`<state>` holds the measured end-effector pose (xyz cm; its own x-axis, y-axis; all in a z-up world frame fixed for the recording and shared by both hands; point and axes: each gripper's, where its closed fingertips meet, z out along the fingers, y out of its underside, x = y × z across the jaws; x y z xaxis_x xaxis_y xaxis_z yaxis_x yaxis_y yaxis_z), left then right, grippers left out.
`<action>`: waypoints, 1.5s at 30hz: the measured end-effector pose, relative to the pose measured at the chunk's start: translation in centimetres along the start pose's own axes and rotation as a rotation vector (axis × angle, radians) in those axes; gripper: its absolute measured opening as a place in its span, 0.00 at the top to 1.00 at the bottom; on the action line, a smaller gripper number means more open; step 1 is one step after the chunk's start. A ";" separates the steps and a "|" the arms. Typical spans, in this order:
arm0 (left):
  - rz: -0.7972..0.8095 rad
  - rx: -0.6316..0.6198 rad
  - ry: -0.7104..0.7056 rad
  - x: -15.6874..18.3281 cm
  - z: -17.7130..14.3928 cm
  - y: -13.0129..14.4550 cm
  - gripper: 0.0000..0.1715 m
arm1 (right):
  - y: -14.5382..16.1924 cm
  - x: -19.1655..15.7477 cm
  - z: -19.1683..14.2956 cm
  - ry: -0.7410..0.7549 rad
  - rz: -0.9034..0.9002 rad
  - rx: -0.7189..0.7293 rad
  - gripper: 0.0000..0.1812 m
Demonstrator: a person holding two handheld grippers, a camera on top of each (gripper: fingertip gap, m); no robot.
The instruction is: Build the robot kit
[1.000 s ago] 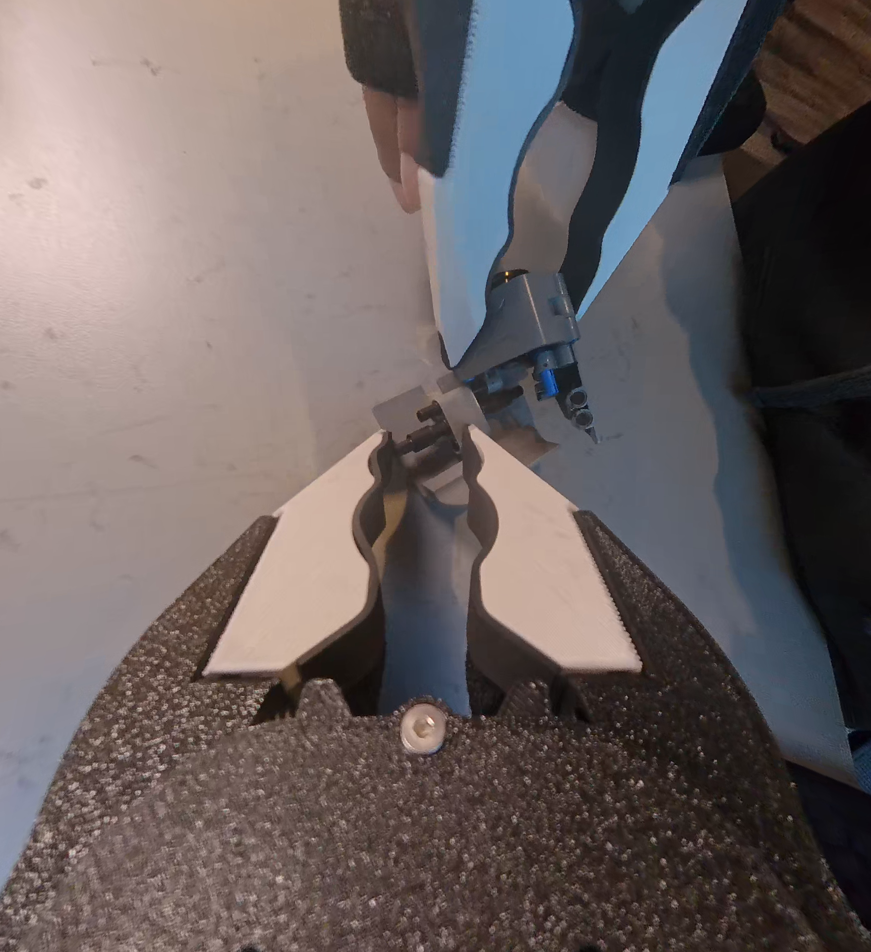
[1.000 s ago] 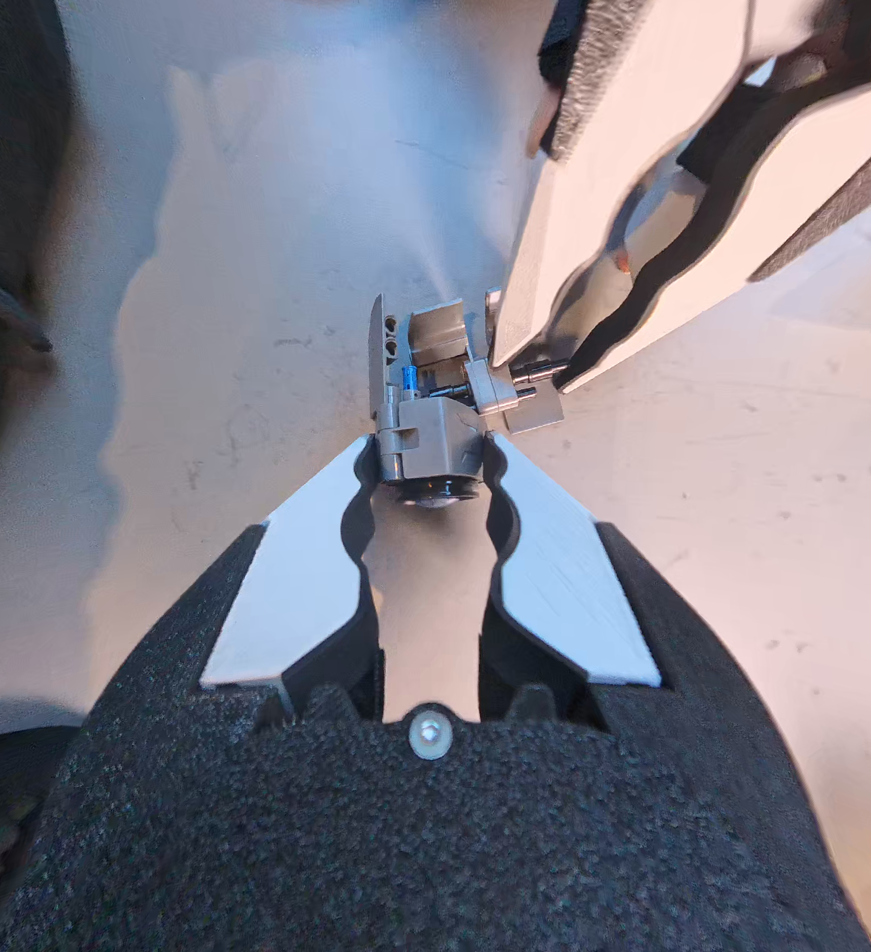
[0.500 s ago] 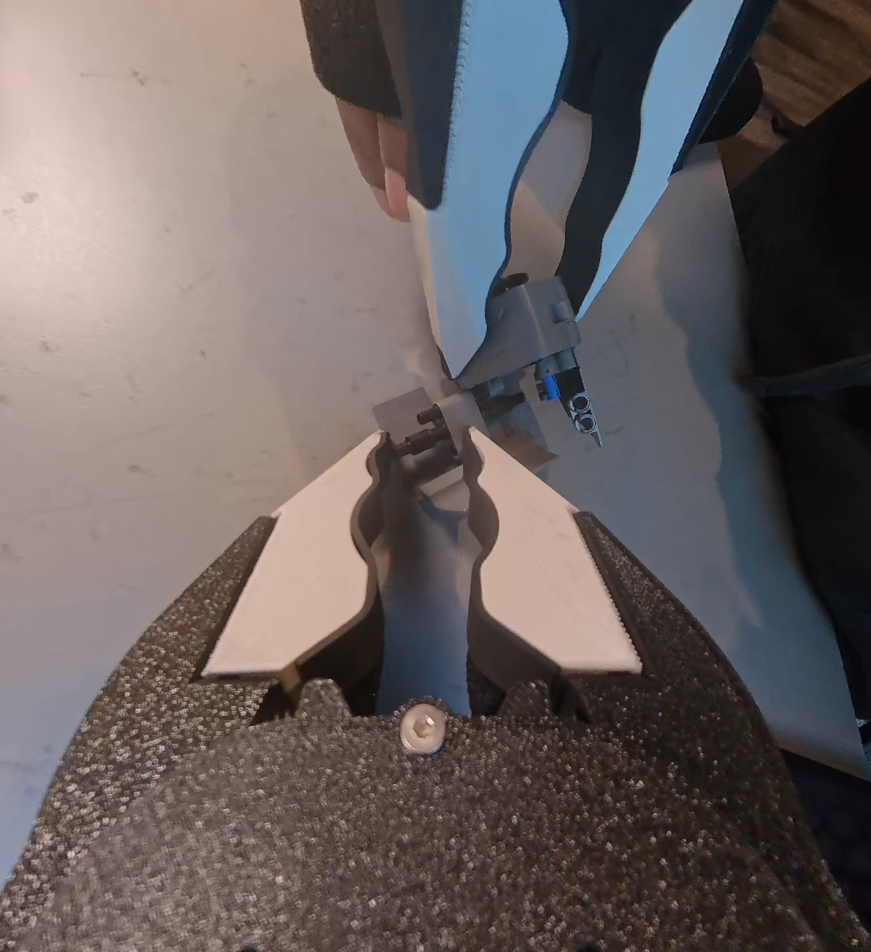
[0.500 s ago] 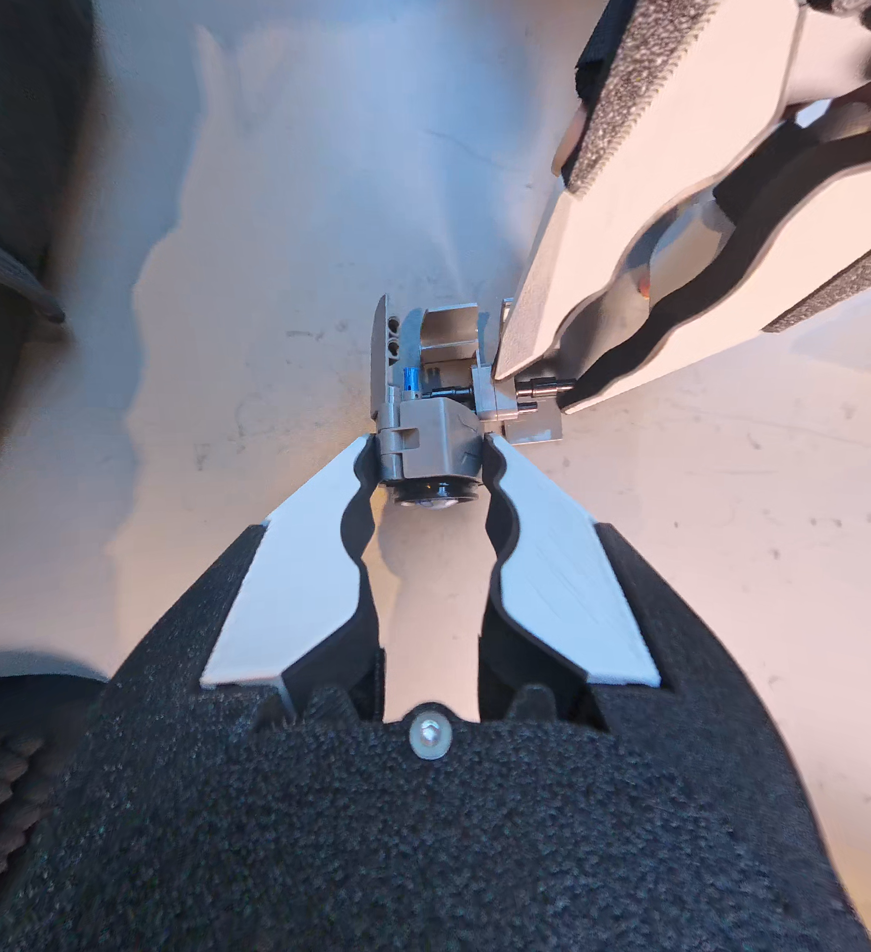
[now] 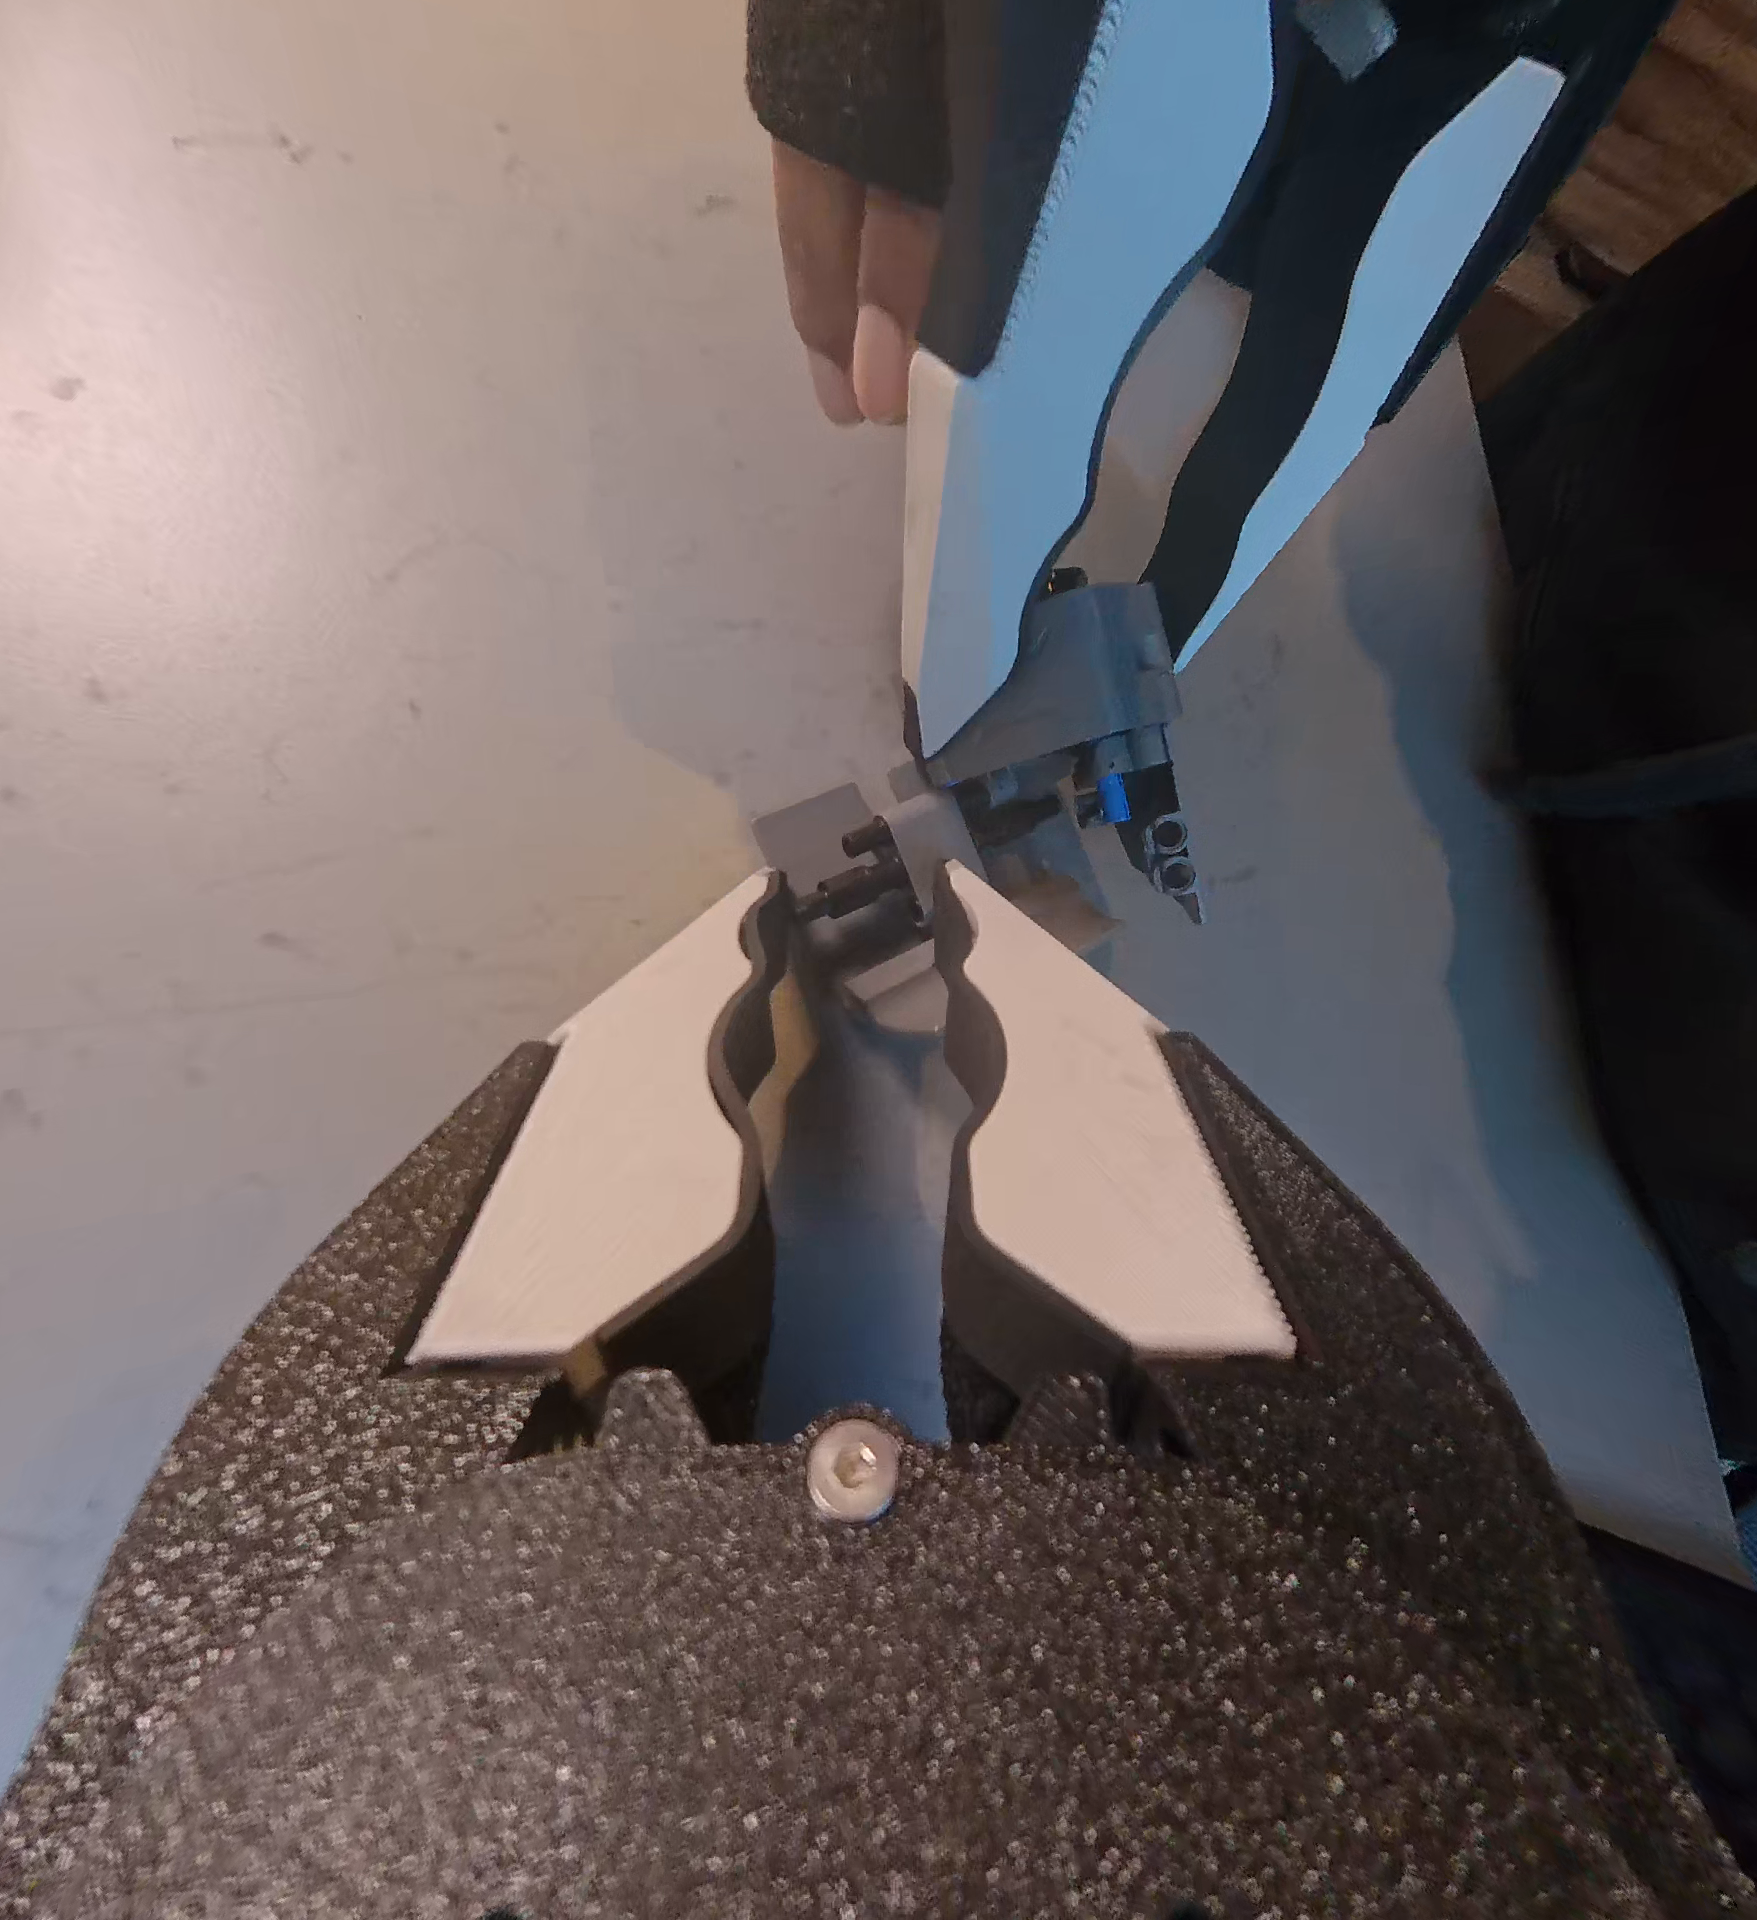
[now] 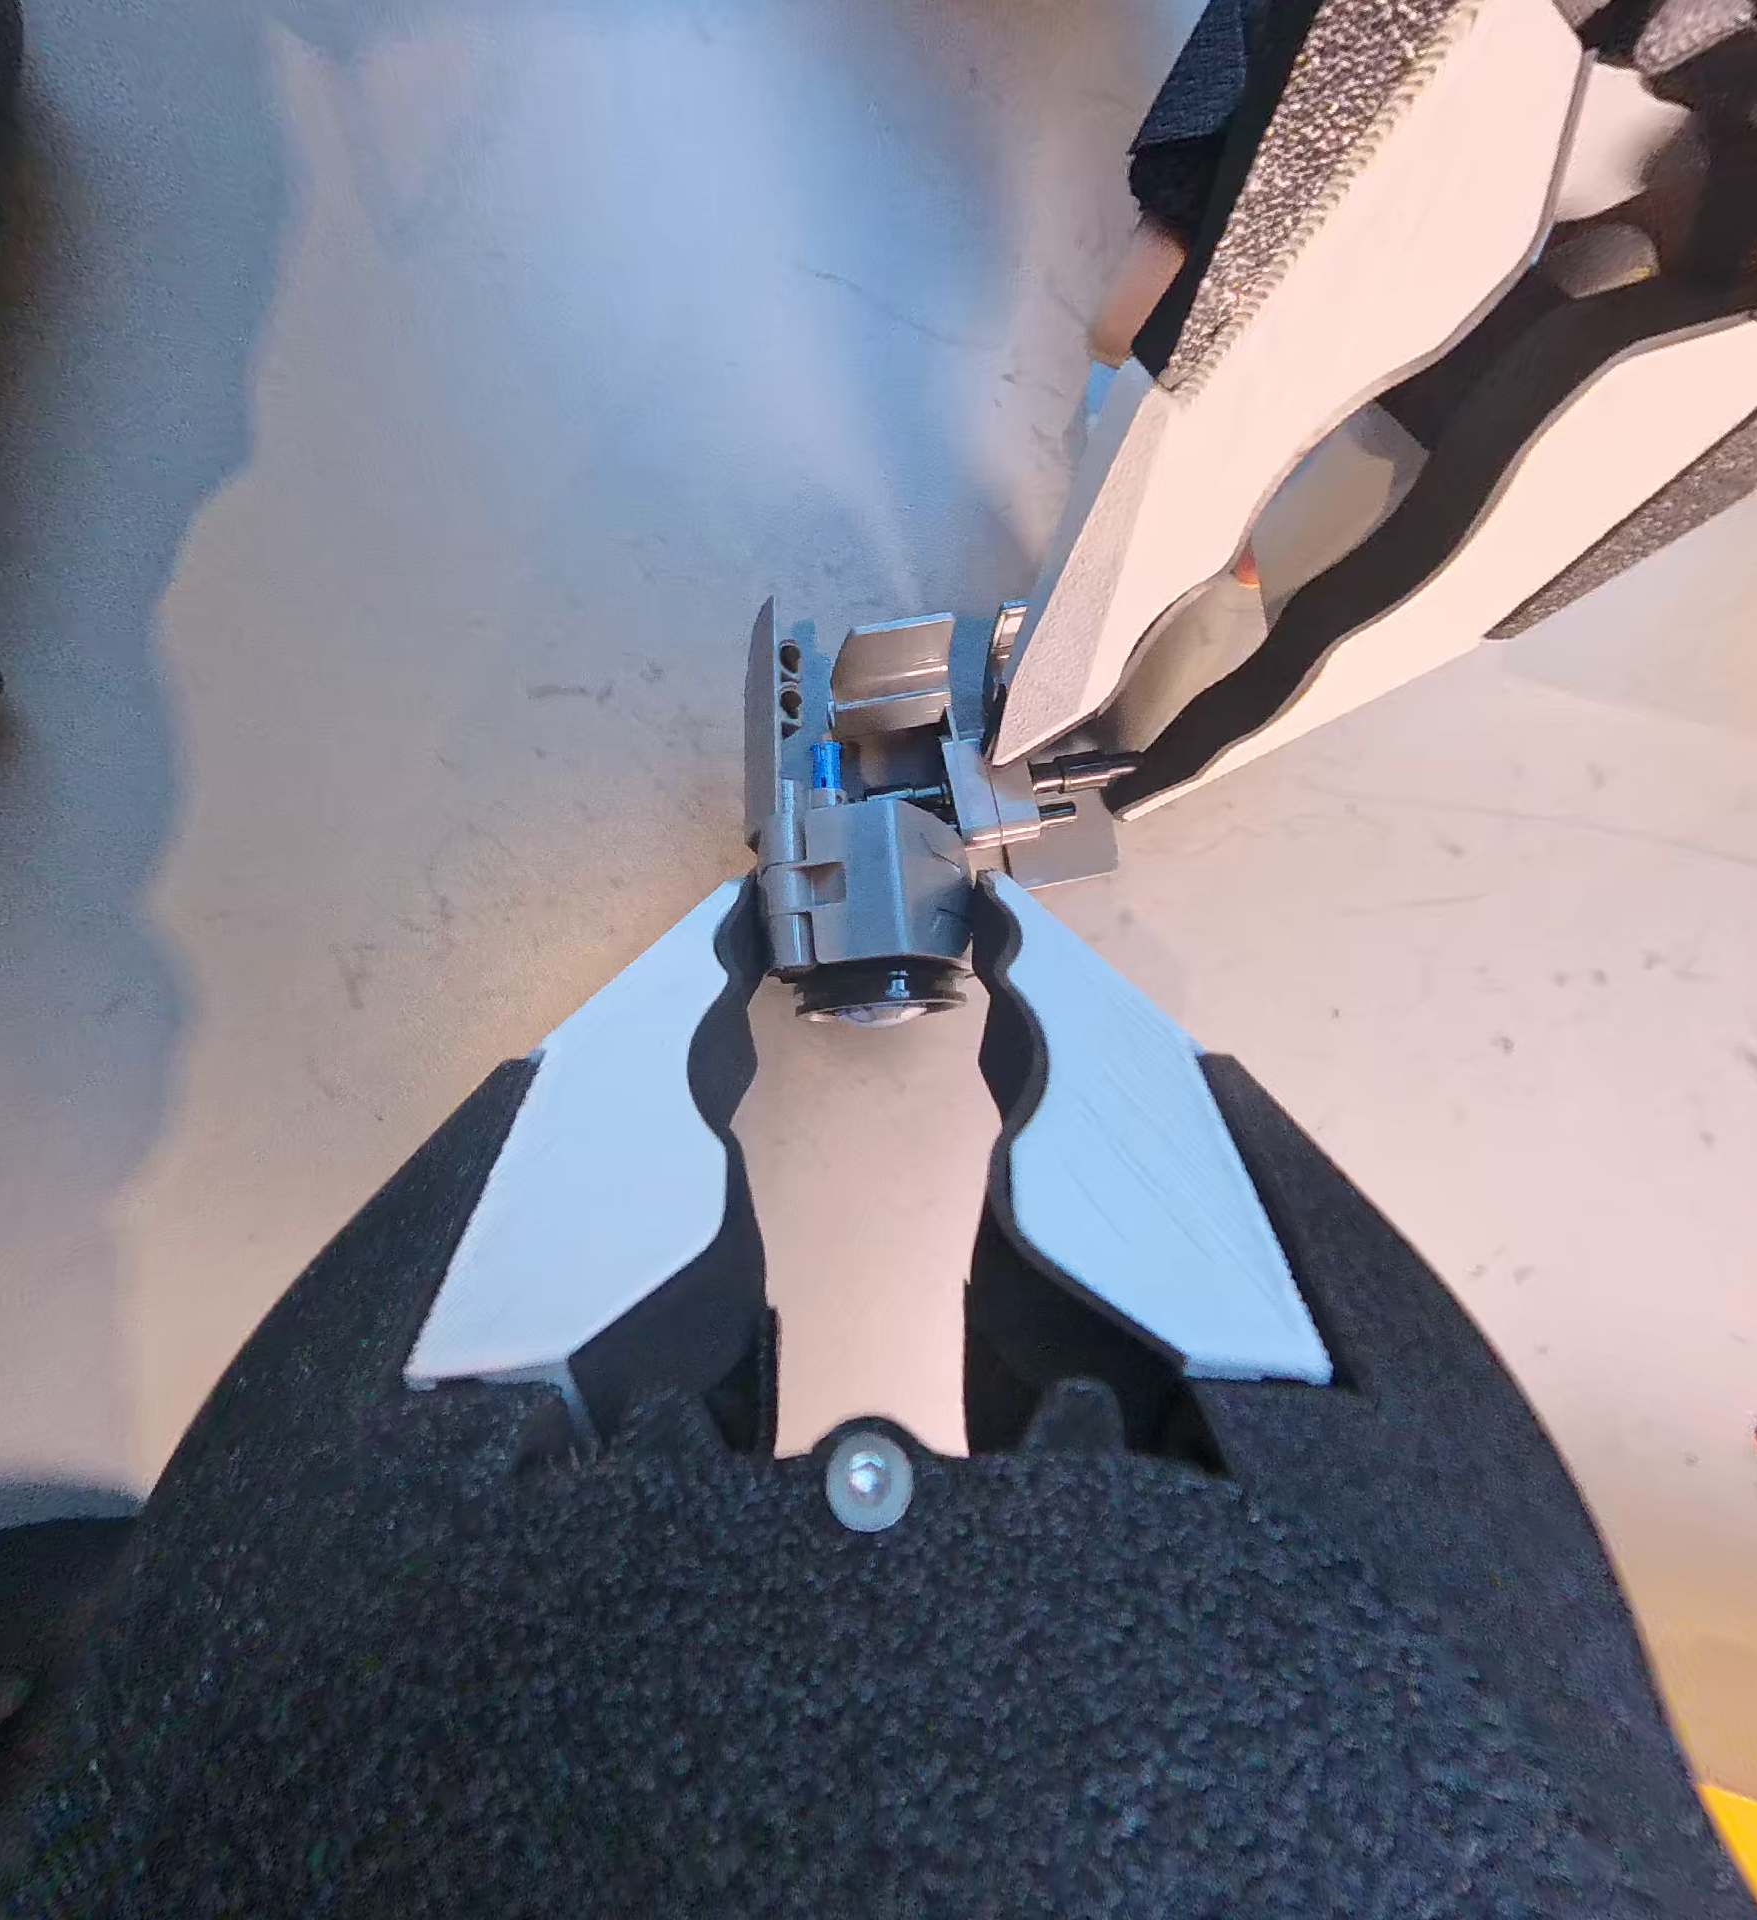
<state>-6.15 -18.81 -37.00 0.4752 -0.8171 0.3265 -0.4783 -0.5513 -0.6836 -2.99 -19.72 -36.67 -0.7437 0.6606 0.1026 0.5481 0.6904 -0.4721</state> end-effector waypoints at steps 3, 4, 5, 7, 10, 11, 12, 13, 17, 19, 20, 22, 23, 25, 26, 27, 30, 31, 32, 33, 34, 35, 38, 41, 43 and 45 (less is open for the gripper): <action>0.008 -0.002 -0.004 0.0 0.0 0.0 0.84 | 0.0 0.0 0.0 0.009 0.013 0.003 0.78; 0.012 -0.003 -0.006 0.0 0.0 0.1 0.84 | 0.0 0.0 -0.1 0.001 0.033 0.007 0.78; 0.014 -0.003 -0.007 0.0 0.0 0.1 0.84 | 0.1 0.1 -0.1 -0.005 0.047 0.011 0.78; 0.018 -0.001 -0.007 -0.1 0.0 0.1 0.85 | 0.3 0.1 -0.3 -0.028 0.094 0.018 0.78; 0.020 0.000 -0.005 -0.1 0.0 0.1 0.85 | 0.3 0.1 -0.3 -0.025 0.060 0.001 0.78; 0.020 0.000 -0.003 -0.1 0.0 0.0 0.85 | 0.3 0.1 -0.3 -0.018 0.030 -0.018 0.78; 0.020 0.001 -0.003 -0.1 0.0 0.0 0.85 | 0.3 0.1 -0.3 -0.009 -0.007 -0.037 0.78; 0.021 0.000 -0.005 -0.1 0.1 0.0 0.85 | 0.3 0.1 -0.3 0.003 -0.052 -0.061 0.78; 0.024 0.000 -0.006 0.0 0.1 0.1 0.85 | 0.3 0.2 -0.2 0.020 -0.154 -0.133 0.78; 0.023 -0.001 -0.008 0.0 0.1 0.0 0.85 | 0.4 0.2 -0.2 0.004 -0.135 -0.116 0.78; 0.024 -0.001 -0.010 0.0 0.1 0.0 0.85 | 0.4 0.2 -0.2 0.010 -0.159 -0.124 0.78; 0.018 0.002 -0.006 0.0 0.1 0.1 0.85 | 0.3 0.2 -0.2 0.022 -0.207 -0.154 0.78; 0.013 0.006 -0.001 0.0 0.1 0.0 0.85 | 0.3 0.2 -0.2 0.010 -0.189 -0.147 0.78; 0.013 0.005 -0.003 0.0 0.1 0.0 0.85 | 0.2 0.2 -0.2 -0.023 -0.118 -0.106 0.78; 0.013 0.005 -0.004 0.0 0.1 0.0 0.85 | 0.1 0.1 -0.2 -0.043 -0.071 -0.083 0.78; 0.010 0.005 -0.004 0.0 0.1 0.0 0.85 | 0.0 0.1 -0.2 -0.061 -0.024 -0.060 0.78; 0.007 0.001 -0.011 0.0 0.1 0.0 0.85 | 0.0 0.1 -0.3 -0.094 0.057 -0.012 0.78; 0.008 -0.001 -0.012 0.0 0.1 0.0 0.85 | 0.0 0.1 -0.2 -0.088 0.037 -0.018 0.78; 0.008 0.000 -0.011 0.0 0.1 0.0 0.85 | 0.0 0.1 -0.2 -0.080 0.008 -0.032 0.78; 0.007 0.002 -0.008 0.0 0.0 0.0 0.85 | 0.0 0.2 -0.2 -0.071 -0.028 -0.049 0.78; 0.005 0.003 -0.007 0.0 0.0 0.0 0.85 | 0.0 0.2 -0.2 -0.065 -0.049 -0.060 0.78; 0.006 0.001 -0.008 0.0 0.0 0.0 0.85 | 0.0 0.2 -0.2 -0.065 -0.049 -0.060 0.78; -0.005 0.003 -0.008 0.0 0.0 0.0 0.85 | 0.0 0.2 -0.2 -0.027 -0.068 -0.059 0.78; -0.013 0.001 -0.005 0.0 0.0 0.0 0.85 | 0.0 0.2 -0.1 0.005 -0.016 -0.026 0.79; -0.015 -0.001 -0.005 0.0 0.0 0.0 0.85 | 0.0 0.2 -0.1 0.029 0.002 0.003 0.79; -0.018 -0.002 -0.004 0.0 0.0 0.0 0.85 | -0.1 0.2 -0.1 0.057 -0.017 0.013 0.79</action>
